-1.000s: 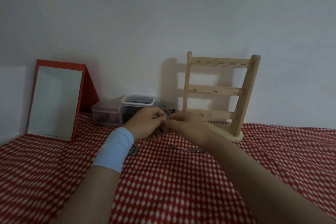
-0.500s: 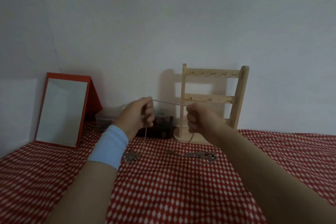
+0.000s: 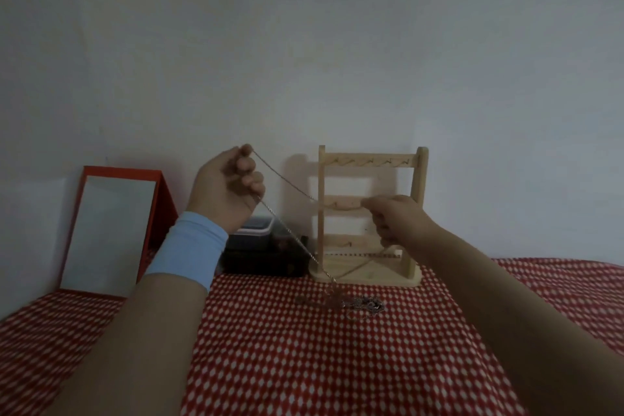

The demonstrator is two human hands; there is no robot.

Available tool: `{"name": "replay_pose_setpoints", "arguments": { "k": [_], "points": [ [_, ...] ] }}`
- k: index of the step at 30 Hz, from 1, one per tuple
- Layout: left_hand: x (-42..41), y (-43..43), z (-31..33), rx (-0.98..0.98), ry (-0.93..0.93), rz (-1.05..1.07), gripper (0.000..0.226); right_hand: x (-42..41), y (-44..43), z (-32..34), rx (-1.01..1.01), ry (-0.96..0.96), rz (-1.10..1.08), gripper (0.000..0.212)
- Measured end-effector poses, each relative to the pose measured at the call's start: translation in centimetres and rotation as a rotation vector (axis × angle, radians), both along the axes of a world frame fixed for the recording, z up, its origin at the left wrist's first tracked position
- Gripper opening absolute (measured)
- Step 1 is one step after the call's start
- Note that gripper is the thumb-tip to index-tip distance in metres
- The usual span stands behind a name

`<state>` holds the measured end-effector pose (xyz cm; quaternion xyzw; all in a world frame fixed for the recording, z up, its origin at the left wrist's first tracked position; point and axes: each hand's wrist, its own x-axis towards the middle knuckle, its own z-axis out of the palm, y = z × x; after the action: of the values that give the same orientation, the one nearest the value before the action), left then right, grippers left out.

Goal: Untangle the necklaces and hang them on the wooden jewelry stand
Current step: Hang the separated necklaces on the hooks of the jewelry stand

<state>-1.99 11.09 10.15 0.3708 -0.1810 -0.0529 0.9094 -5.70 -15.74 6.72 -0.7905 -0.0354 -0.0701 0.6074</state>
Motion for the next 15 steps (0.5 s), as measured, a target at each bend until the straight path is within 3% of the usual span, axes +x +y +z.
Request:
{"name": "replay_pose_setpoints", "arguments": {
  "k": [4, 7, 11, 13, 15],
  "points": [
    [-0.7, -3.6, 0.2, 0.1, -0.044, 0.003, 0.016, -0.7, 0.4, 2.7, 0.068, -0.101, 0.08, 0.034],
    [-0.9, -6.5, 1.0, 0.225, -0.162, -0.048, 0.027, -0.9, 0.8, 4.3, -0.137, -0.225, 0.145, 0.022],
    [-1.1, -9.7, 2.0, 0.607, -0.264, -0.086, 0.041, -1.5, 1.5, 6.2, -0.43, -0.466, -0.01, 0.026],
    [-1.0, -10.9, 2.4, 0.722, -0.29, -0.139, 0.041, -1.3, 1.0, 6.9, -0.429, -0.494, -0.104, 0.013],
    [-0.8, -11.5, 2.6, 0.812, -0.287, -0.162, 0.037, -0.3, 0.2, 6.9, -0.313, -0.463, -0.155, 0.019]
  ]
}}
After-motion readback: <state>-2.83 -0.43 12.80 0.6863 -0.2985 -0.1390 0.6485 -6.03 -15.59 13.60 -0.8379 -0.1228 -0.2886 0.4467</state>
